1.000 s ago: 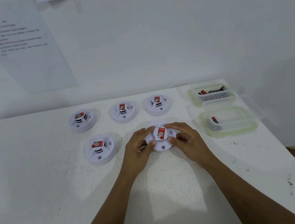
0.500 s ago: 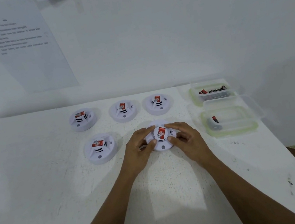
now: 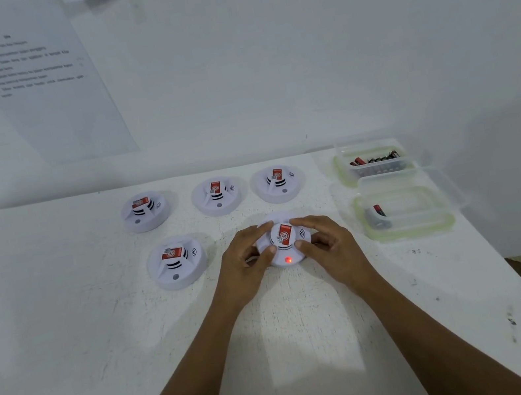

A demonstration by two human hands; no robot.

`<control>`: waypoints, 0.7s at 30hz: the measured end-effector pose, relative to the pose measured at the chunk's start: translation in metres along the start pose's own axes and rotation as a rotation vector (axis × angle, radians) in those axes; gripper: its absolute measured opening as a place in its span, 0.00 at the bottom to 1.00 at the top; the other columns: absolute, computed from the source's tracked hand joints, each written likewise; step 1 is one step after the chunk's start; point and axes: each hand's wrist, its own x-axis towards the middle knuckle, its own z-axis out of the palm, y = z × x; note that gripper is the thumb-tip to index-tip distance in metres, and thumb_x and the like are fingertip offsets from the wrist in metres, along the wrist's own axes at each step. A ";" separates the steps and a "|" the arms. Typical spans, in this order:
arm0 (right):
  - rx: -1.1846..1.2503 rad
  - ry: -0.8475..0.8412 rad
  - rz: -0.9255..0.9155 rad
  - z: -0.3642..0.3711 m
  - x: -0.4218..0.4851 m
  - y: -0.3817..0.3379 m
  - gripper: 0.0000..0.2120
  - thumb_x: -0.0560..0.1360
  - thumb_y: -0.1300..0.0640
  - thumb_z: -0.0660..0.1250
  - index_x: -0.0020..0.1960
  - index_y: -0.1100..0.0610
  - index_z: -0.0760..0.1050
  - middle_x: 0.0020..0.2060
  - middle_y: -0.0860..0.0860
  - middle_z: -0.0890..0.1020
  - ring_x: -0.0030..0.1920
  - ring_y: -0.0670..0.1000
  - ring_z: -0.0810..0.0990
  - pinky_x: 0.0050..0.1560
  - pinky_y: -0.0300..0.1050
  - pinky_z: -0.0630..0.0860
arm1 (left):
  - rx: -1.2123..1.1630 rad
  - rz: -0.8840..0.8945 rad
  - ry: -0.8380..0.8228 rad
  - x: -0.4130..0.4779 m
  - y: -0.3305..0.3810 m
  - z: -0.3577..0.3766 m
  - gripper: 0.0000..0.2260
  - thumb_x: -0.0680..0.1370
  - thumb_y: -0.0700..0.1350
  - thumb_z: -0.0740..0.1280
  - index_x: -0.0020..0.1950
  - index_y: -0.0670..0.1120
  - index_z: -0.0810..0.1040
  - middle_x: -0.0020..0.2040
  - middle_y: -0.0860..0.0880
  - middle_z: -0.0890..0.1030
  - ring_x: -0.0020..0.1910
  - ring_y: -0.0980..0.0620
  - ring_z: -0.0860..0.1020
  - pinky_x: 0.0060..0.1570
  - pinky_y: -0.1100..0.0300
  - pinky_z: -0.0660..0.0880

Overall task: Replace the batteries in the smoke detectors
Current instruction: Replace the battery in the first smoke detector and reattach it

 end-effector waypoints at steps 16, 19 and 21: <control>0.019 -0.002 -0.024 0.001 0.000 0.000 0.18 0.76 0.60 0.71 0.65 0.58 0.77 0.61 0.51 0.80 0.60 0.49 0.80 0.56 0.51 0.81 | 0.039 0.034 0.024 0.000 0.001 0.001 0.18 0.77 0.54 0.65 0.66 0.59 0.71 0.63 0.58 0.76 0.62 0.59 0.75 0.58 0.69 0.72; 0.019 0.001 -0.033 0.001 -0.001 -0.001 0.19 0.75 0.55 0.71 0.65 0.58 0.77 0.61 0.52 0.79 0.60 0.50 0.80 0.56 0.53 0.81 | 0.064 0.033 0.024 0.000 0.002 0.001 0.17 0.78 0.51 0.66 0.66 0.60 0.71 0.63 0.60 0.75 0.62 0.63 0.74 0.58 0.72 0.71; 0.018 0.004 -0.027 0.001 -0.001 -0.003 0.21 0.74 0.51 0.70 0.65 0.58 0.77 0.61 0.51 0.79 0.60 0.50 0.80 0.55 0.53 0.81 | 0.074 0.019 0.021 0.000 0.002 0.001 0.18 0.78 0.48 0.67 0.65 0.61 0.70 0.62 0.62 0.74 0.61 0.65 0.73 0.57 0.73 0.70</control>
